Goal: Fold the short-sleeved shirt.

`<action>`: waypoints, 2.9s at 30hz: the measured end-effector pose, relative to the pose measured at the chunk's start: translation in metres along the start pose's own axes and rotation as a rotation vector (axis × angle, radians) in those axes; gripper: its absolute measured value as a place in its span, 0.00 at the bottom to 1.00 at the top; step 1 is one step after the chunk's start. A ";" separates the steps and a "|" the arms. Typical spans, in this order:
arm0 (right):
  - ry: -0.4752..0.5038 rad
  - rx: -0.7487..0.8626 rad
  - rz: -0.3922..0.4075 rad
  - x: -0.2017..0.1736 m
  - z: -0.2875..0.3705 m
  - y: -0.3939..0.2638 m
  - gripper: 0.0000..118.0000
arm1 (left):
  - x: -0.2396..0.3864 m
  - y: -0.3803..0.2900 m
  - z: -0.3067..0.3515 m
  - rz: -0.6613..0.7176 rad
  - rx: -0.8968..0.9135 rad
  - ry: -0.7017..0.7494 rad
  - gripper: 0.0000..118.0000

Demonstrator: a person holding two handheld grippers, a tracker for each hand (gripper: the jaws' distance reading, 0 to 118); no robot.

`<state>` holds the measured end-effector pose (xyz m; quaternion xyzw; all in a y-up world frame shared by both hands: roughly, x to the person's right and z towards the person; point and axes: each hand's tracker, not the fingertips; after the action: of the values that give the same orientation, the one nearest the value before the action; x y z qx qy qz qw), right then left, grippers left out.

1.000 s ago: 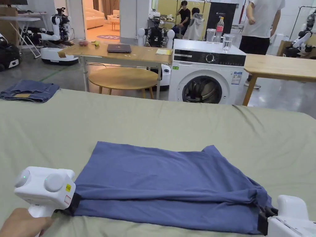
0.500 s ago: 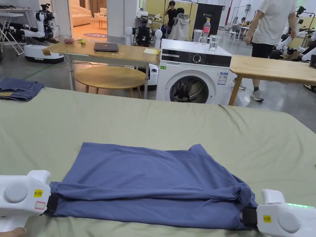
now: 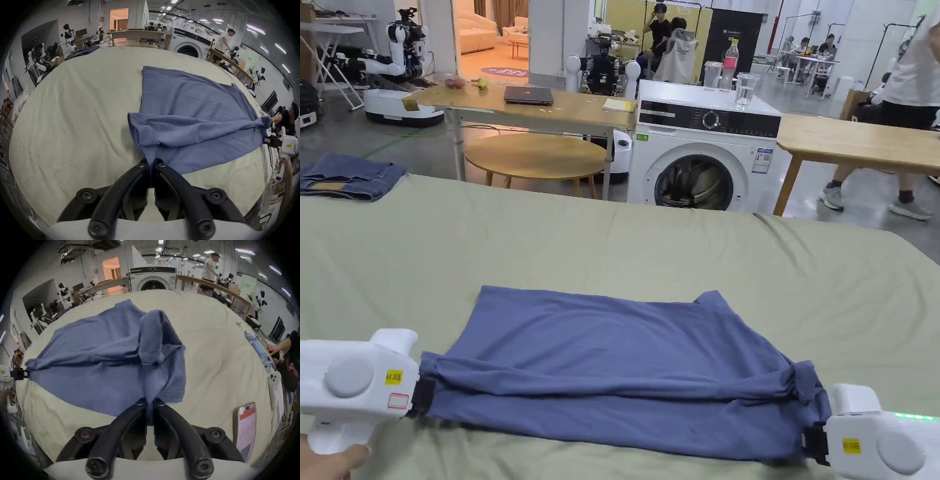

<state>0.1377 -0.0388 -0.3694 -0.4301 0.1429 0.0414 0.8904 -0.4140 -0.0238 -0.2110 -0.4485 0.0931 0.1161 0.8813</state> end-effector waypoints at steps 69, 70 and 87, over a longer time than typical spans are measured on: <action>0.002 0.530 0.043 -0.138 0.080 -0.025 0.00 | 0.031 -0.011 0.053 -0.070 0.376 0.053 0.00; 0.002 0.518 0.044 -0.136 0.077 -0.024 0.00 | 0.020 -0.001 0.044 -0.039 0.340 0.021 0.00; -0.073 0.367 0.019 -0.092 0.044 -0.028 0.00 | -0.044 0.148 -0.125 0.109 -0.110 -0.040 0.48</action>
<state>0.0648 -0.0172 -0.2954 -0.2572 0.1197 0.0386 0.9581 -0.5059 -0.0457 -0.3857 -0.4880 0.0932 0.1780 0.8494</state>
